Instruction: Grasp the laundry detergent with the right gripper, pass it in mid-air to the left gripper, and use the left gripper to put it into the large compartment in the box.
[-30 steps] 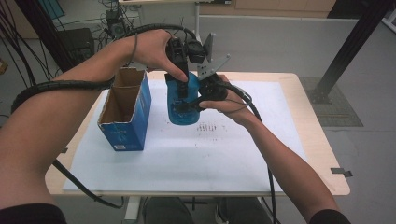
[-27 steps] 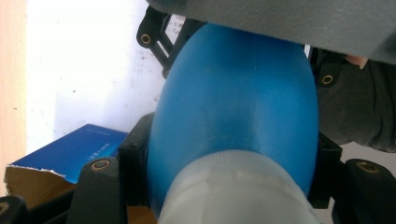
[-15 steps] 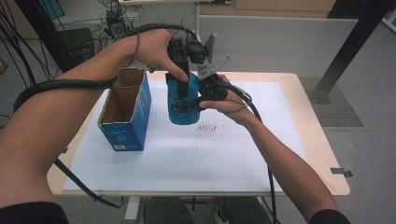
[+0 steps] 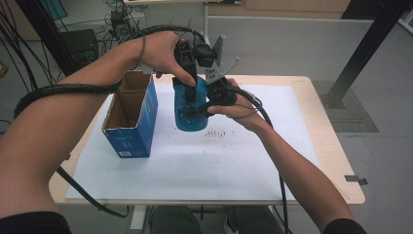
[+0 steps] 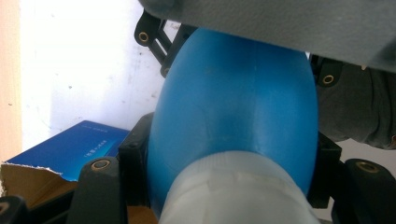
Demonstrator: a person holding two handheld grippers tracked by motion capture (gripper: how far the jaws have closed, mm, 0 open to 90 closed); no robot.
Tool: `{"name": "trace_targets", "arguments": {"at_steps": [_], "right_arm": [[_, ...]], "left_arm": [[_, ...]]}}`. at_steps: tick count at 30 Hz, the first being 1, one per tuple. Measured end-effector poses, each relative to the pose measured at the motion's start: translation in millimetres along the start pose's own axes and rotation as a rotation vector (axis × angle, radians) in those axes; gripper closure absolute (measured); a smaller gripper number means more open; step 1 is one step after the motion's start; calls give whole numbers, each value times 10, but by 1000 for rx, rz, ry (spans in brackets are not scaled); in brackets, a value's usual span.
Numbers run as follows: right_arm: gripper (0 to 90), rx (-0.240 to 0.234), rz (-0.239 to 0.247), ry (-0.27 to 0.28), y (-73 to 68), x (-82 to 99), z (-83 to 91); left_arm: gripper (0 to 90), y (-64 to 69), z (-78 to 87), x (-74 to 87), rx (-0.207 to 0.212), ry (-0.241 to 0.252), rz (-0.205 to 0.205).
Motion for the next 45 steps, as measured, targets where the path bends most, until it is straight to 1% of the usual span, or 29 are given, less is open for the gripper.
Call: {"name": "trace_targets", "arguments": {"at_steps": [7, 8, 16, 20, 35, 45], "right_arm": [[437, 2, 0, -2, 8, 10, 11], [437, 2, 0, 2, 10, 8, 14], [435, 6, -1, 10, 11, 0, 21], [435, 7, 1, 6, 4, 0, 20], [433, 11, 8, 20, 5, -4, 33], [431, 12, 9, 23, 3, -6, 31]], "left_arm": [[368, -5, 0, -9, 7, 12, -3], [368, -7, 0, -11, 5, 21, -4], [369, 3, 16, -22, -2, 19, -8], [369, 6, 11, -14, 4, 18, -7], [370, 12, 32, -22, -2, 19, -13], [370, 16, 36, -21, 1, 20, -9]]}}
Point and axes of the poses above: each handheld gripper's, and its own axes: z roughly backward along the jaws, x roughly out of its underside, y roughly to its right, the point moved 5 cm from there along -z, roughly forward along the jaws, and after that the axes turned 5 degrees about z, right-handed, at the moved point
